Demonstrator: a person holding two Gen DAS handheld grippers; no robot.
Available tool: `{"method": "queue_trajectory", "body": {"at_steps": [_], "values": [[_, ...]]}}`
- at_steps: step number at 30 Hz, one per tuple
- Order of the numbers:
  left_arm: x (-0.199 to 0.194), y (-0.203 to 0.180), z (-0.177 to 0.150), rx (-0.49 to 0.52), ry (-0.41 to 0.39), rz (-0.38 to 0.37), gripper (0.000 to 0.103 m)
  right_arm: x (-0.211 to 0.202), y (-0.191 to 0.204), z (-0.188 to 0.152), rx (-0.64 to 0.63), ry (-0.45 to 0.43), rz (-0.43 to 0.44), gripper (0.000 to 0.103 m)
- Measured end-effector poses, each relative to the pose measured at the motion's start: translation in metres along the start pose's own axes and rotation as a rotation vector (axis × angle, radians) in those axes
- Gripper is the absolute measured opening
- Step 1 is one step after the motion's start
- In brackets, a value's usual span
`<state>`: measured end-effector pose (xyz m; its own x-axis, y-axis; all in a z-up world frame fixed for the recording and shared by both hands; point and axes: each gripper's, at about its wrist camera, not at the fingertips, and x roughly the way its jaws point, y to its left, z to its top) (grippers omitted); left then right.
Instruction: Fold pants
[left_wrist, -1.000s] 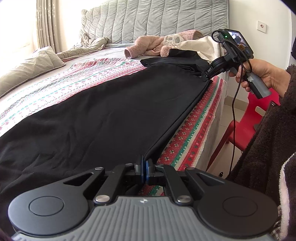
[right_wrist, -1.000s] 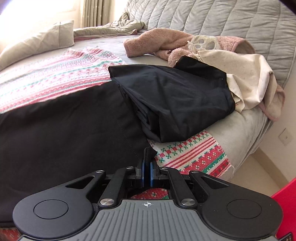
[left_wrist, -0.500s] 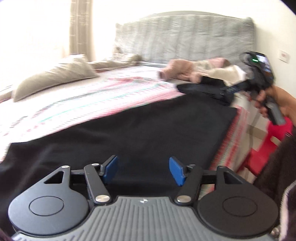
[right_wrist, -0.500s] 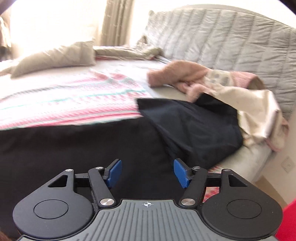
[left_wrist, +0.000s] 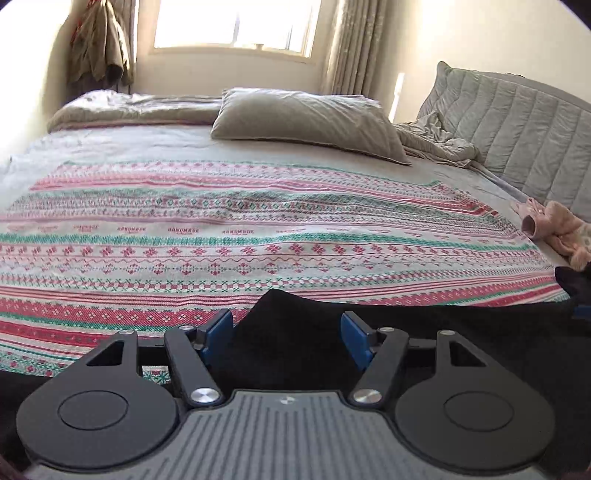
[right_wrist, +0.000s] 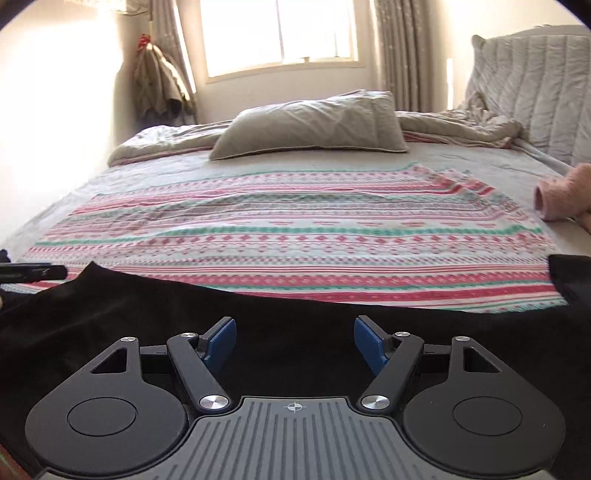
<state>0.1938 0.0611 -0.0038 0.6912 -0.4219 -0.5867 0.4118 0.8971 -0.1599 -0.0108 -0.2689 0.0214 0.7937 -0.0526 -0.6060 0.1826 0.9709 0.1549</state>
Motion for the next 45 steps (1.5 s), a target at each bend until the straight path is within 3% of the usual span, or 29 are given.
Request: {"method": "queue_trajectory", "body": {"at_steps": [3,5,7,9,12,15,17,20,22,26,30,32,35,40,45], "values": [[0.03,0.019,0.007,-0.05,0.082,-0.007,0.079,0.021,0.027,-0.001,-0.046,0.028,0.031,0.072],[0.042,0.026,0.005,-0.092,0.13,-0.048,0.066,0.034,0.04,-0.002,-0.071,0.052,0.044,0.072],[0.051,0.034,0.004,-0.148,0.158,-0.106,0.036,0.041,0.052,-0.004,-0.1,0.067,0.027,0.072],[0.046,0.033,0.004,-0.152,0.12,-0.101,0.027,0.048,0.057,-0.005,-0.113,0.084,0.001,0.072],[0.02,0.024,0.003,-0.112,-0.029,-0.061,0.025,0.055,0.053,-0.009,-0.103,0.111,-0.021,0.072],[0.015,0.017,0.008,-0.057,-0.09,-0.002,0.025,0.06,0.045,-0.012,-0.072,0.133,-0.049,0.072],[0.028,0.016,0.007,-0.035,-0.052,0.02,0.026,0.063,0.041,-0.014,-0.06,0.148,-0.065,0.072],[0.038,0.021,-0.001,-0.062,0.0,0.048,0.037,0.067,0.037,-0.017,-0.064,0.162,-0.094,0.072],[0.026,0.024,0.0,-0.083,-0.024,0.078,0.061,0.065,0.034,-0.018,-0.069,0.155,-0.105,0.072],[-0.013,0.033,0.0,-0.111,-0.054,0.143,0.076,0.054,0.031,-0.018,-0.077,0.141,-0.07,0.072],[-0.062,0.049,-0.016,-0.136,-0.082,0.288,0.085,0.043,0.039,-0.021,-0.086,0.142,-0.02,0.072],[-0.085,0.057,-0.027,-0.156,-0.092,0.378,0.091,0.035,0.048,-0.02,-0.083,0.141,0.045,0.072],[-0.119,0.075,-0.044,-0.228,-0.102,0.457,0.094,0.019,0.072,-0.021,-0.107,0.119,0.177,0.072],[-0.169,0.113,-0.075,-0.412,-0.116,0.51,0.095,-0.007,0.126,-0.031,-0.211,0.085,0.426,0.072],[-0.199,0.135,-0.098,-0.492,-0.137,0.565,0.09,-0.023,0.18,-0.056,-0.386,0.069,0.592,0.069]]}}
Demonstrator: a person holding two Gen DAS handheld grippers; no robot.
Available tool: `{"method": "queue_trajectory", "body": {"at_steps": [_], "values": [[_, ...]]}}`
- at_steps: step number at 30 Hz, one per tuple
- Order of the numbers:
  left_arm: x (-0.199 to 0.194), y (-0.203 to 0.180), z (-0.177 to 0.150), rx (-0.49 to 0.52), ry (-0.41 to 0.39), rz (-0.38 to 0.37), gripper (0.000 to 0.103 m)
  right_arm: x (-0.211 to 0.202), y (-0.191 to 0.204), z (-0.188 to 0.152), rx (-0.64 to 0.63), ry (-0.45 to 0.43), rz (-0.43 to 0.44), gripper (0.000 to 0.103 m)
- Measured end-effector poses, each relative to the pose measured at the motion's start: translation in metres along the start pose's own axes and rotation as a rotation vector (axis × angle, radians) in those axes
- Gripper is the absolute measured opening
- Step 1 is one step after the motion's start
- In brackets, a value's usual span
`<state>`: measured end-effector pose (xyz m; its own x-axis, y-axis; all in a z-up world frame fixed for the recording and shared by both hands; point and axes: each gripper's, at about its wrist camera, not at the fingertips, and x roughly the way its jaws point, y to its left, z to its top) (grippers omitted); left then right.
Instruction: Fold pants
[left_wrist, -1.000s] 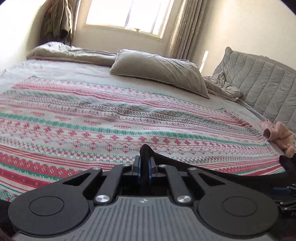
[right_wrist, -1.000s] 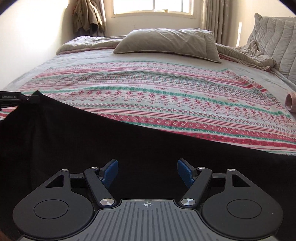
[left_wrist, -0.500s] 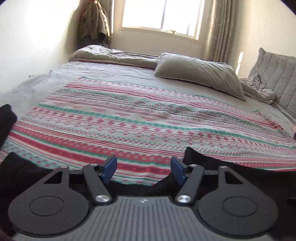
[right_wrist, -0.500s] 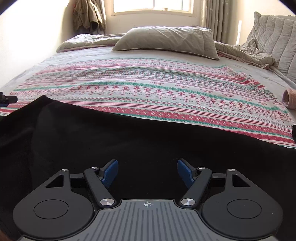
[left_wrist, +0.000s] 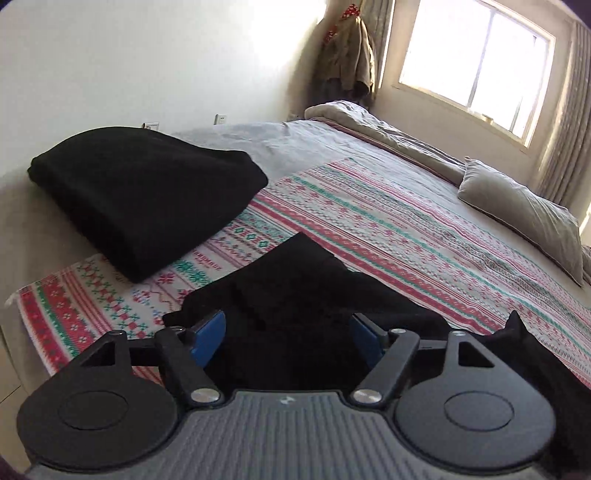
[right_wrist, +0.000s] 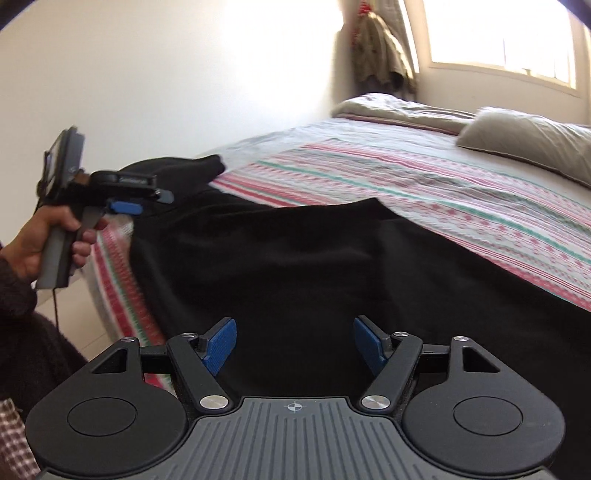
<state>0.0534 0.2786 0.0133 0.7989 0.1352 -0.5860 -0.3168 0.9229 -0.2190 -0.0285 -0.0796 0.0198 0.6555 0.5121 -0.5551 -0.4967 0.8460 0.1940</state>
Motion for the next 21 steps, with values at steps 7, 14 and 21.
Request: {"method": "queue_trajectory", "body": {"at_steps": [7,14,21], "values": [[0.011,0.039,-0.003,-0.157,0.101,-0.03,0.083,0.026,0.047,-0.012,-0.133,0.06,0.099,0.064],[0.017,0.061,-0.009,-0.283,0.159,-0.055,0.074,0.051,0.073,-0.021,-0.223,0.121,0.083,0.057],[0.015,0.045,-0.011,-0.177,0.102,0.034,0.041,0.058,0.074,-0.015,-0.237,0.09,0.039,0.023]]}}
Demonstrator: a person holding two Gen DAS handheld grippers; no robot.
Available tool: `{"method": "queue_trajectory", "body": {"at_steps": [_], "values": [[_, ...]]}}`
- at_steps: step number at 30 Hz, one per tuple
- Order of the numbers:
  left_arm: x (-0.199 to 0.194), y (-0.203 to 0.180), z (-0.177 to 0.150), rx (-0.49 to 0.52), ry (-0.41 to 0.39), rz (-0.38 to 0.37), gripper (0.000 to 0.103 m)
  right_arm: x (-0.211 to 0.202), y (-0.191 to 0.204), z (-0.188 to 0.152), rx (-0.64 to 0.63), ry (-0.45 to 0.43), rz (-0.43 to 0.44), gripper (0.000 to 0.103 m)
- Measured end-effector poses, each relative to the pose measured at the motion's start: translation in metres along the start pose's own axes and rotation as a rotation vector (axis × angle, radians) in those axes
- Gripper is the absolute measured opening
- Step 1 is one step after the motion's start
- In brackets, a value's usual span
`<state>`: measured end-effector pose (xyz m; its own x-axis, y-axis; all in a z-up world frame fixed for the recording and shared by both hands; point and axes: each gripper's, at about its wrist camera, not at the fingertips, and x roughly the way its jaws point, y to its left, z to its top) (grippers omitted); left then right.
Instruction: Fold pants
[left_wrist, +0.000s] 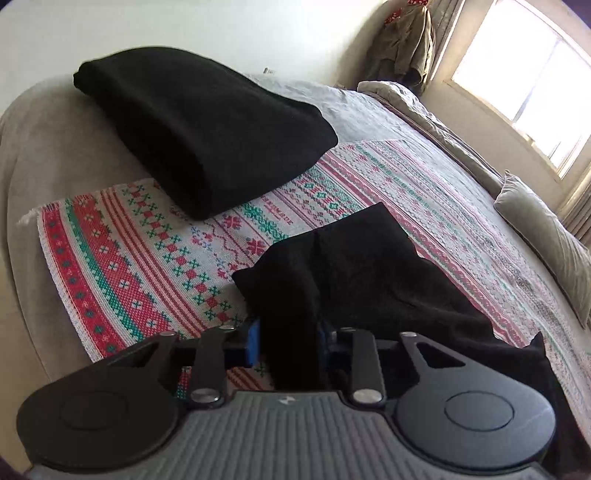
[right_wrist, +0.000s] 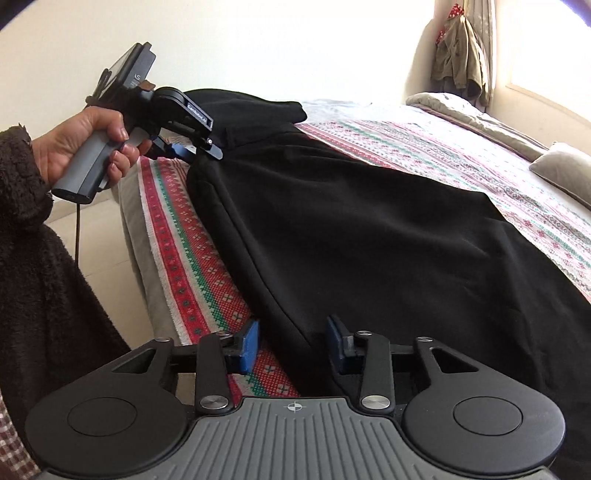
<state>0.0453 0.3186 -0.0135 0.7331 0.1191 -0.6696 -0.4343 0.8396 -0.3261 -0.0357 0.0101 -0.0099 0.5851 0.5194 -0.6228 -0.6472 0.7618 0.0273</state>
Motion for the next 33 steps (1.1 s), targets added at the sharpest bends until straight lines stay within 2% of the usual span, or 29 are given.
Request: {"method": "queue_trajectory", "body": {"at_steps": [1,4,6,8,9,11,12,13,14,16,18,21,26,28,30,33], "values": [[-0.004,-0.003,0.0,0.021,-0.031,0.009,0.036,0.002,-0.001,0.001,0.004,0.004,0.007,0.013],[-0.018,-0.009,0.005,0.058,-0.124,0.007,0.034,0.001,-0.004,0.009,0.063,0.01,0.047,0.011],[-0.016,-0.01,0.006,0.067,-0.133,0.027,0.033,-0.001,-0.007,0.012,0.112,0.003,0.099,0.009],[-0.007,-0.008,0.008,0.061,-0.113,0.061,0.033,0.003,-0.006,0.014,0.122,0.021,0.112,0.009],[-0.001,-0.006,0.009,0.056,-0.082,0.069,0.034,0.005,-0.004,0.013,0.11,0.034,0.114,0.012],[0.007,-0.005,0.009,0.079,-0.031,0.09,0.046,0.007,-0.001,0.013,0.093,0.04,0.109,0.015],[0.006,-0.006,0.008,0.088,-0.037,0.102,0.056,0.005,-0.001,0.014,0.093,0.044,0.114,0.017],[0.001,-0.006,0.007,0.096,-0.057,0.118,0.07,0.002,-0.003,0.013,0.101,0.048,0.124,0.024],[-0.005,-0.008,0.006,0.108,-0.092,0.132,0.073,-0.001,-0.006,0.015,0.116,0.049,0.143,0.029],[-0.02,-0.014,0.004,0.152,-0.201,0.15,0.081,-0.011,-0.015,0.016,0.157,0.026,0.168,0.05],[-0.029,-0.024,0.005,0.212,-0.269,0.153,0.083,-0.021,-0.024,0.018,0.182,-0.007,0.162,0.055],[-0.028,-0.046,0.004,0.302,-0.266,0.078,0.083,-0.029,-0.046,0.025,0.201,-0.044,0.112,0.056],[0.004,-0.1,-0.005,0.489,-0.156,-0.078,0.083,-0.023,-0.104,0.04,0.261,-0.061,-0.048,0.058],[0.022,-0.118,-0.002,0.571,-0.122,-0.113,0.083,-0.015,-0.128,0.047,0.278,-0.065,-0.094,0.058],[0.042,-0.13,0.003,0.635,-0.085,-0.119,0.082,-0.003,-0.151,0.056,0.314,-0.074,-0.106,0.058],[0.059,-0.136,0.014,0.693,-0.068,-0.15,0.082,0.015,-0.181,0.068,0.389,-0.092,-0.082,0.058]]}}
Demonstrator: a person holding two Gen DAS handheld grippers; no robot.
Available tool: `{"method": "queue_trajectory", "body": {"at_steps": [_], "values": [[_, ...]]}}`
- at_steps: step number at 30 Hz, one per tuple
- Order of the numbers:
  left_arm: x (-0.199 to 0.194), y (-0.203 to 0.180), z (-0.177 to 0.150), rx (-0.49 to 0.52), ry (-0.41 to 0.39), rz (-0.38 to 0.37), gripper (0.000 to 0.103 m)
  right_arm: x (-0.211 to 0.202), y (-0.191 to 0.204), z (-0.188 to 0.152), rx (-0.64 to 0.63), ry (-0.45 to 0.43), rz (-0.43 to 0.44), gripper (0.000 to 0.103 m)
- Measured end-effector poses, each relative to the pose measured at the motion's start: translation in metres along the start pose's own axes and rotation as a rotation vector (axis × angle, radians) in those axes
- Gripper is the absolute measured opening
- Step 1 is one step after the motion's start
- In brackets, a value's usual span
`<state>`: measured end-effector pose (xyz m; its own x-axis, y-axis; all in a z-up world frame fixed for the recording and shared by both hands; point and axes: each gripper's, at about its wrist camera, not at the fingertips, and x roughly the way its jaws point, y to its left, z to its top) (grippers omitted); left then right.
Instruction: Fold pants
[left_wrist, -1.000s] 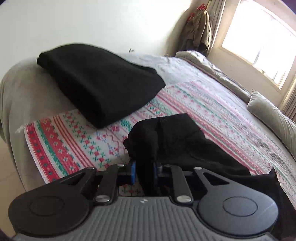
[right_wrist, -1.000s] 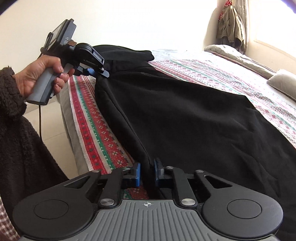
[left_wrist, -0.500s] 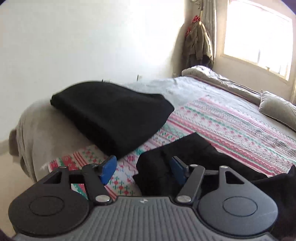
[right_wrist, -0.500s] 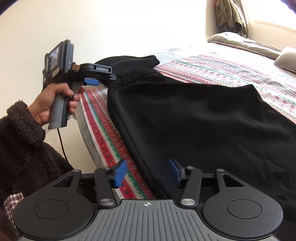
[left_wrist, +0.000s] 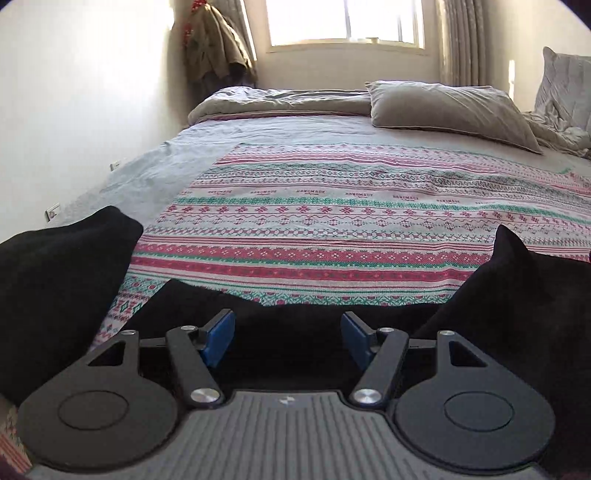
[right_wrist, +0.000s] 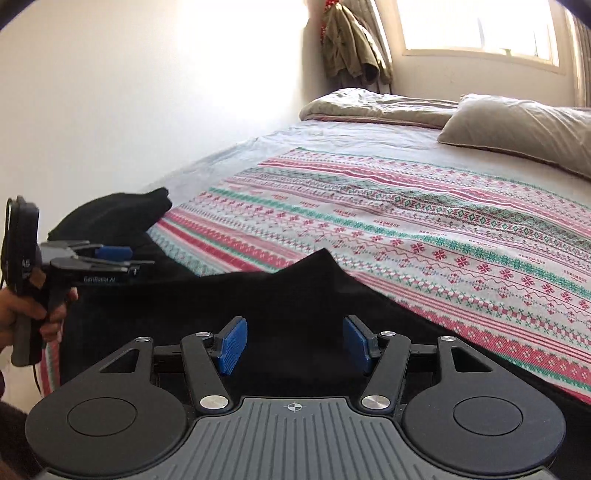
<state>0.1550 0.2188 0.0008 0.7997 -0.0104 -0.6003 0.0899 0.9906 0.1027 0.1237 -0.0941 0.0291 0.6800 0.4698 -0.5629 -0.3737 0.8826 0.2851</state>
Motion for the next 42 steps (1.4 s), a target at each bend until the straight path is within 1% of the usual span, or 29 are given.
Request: {"method": "queue_trajectory", "body": {"at_steps": [4,6,8,9,10,11,12,16,19,23,25,27,29,31,32,33,34,35,36,38,39,41,42], "values": [[0.014,0.005,0.007,0.064,-0.028,-0.068,0.082,0.036,-0.018,0.027,0.104,-0.007,0.037,0.058],[0.022,0.007,0.009,0.111,-0.019,-0.102,0.082,0.054,-0.025,0.035,0.162,0.005,0.063,0.058],[0.031,0.01,0.011,0.155,0.01,-0.124,0.082,0.072,-0.029,0.037,0.203,0.027,0.064,0.056],[0.034,0.013,0.012,0.171,0.019,-0.133,0.082,0.079,-0.031,0.037,0.213,0.041,0.057,0.047],[0.038,0.016,0.012,0.186,0.029,-0.146,0.082,0.086,-0.032,0.035,0.213,0.055,0.049,0.028],[0.041,0.019,0.013,0.201,0.044,-0.165,0.082,0.091,-0.032,0.034,0.209,0.069,0.04,0.016],[0.044,0.022,0.013,0.212,0.058,-0.182,0.082,0.093,-0.033,0.031,0.205,0.081,0.031,0.0],[0.05,0.031,0.015,0.247,0.094,-0.257,0.084,0.08,-0.041,0.02,0.201,0.081,-0.005,0.0],[0.051,0.034,0.019,0.27,0.131,-0.326,0.087,0.071,-0.05,0.012,0.219,0.077,-0.002,0.0],[0.051,0.031,0.019,0.312,0.184,-0.412,0.087,0.068,-0.045,0.004,0.173,0.087,-0.014,0.0],[0.05,0.024,0.016,0.358,0.194,-0.411,0.088,0.066,-0.04,0.002,0.152,0.082,-0.021,0.0],[0.052,0.016,0.013,0.4,0.213,-0.383,0.088,0.066,-0.037,0.0,0.143,0.076,-0.028,0.0],[0.056,0.011,0.014,0.398,0.231,-0.36,0.087,0.065,-0.034,0.001,0.131,0.073,-0.034,0.0],[0.059,0.005,0.015,0.38,0.251,-0.359,0.08,0.065,-0.033,0.002,0.125,0.071,-0.037,0.0],[0.057,0.004,0.014,0.385,0.249,-0.358,0.077,0.064,-0.033,0.002,0.128,0.066,-0.037,0.0],[0.054,0.001,0.012,0.398,0.239,-0.363,0.068,0.063,-0.033,0.003,0.132,0.06,-0.036,0.0],[0.05,-0.002,0.01,0.409,0.229,-0.367,0.055,0.062,-0.034,0.003,0.136,0.053,-0.034,0.0],[0.046,-0.005,0.007,0.413,0.22,-0.377,0.047,0.062,-0.035,0.004,0.141,0.048,-0.033,0.0],[0.043,-0.009,0.005,0.412,0.203,-0.362,0.038,0.062,-0.035,0.004,0.145,0.044,-0.033,0.0],[0.036,-0.017,-0.002,0.407,0.173,-0.338,0.017,0.063,-0.035,0.005,0.149,0.034,-0.035,0.0],[0.033,-0.022,-0.006,0.4,0.157,-0.307,0.018,0.063,-0.035,0.005,0.148,0.027,-0.036,0.0],[0.026,-0.029,-0.014,0.414,0.099,-0.241,0.017,0.063,-0.033,0.006,0.14,0.008,-0.042,0.0],[0.024,-0.03,-0.016,0.394,0.078,-0.218,0.017,0.064,-0.032,0.007,0.133,-0.004,-0.046,0.0]]}}
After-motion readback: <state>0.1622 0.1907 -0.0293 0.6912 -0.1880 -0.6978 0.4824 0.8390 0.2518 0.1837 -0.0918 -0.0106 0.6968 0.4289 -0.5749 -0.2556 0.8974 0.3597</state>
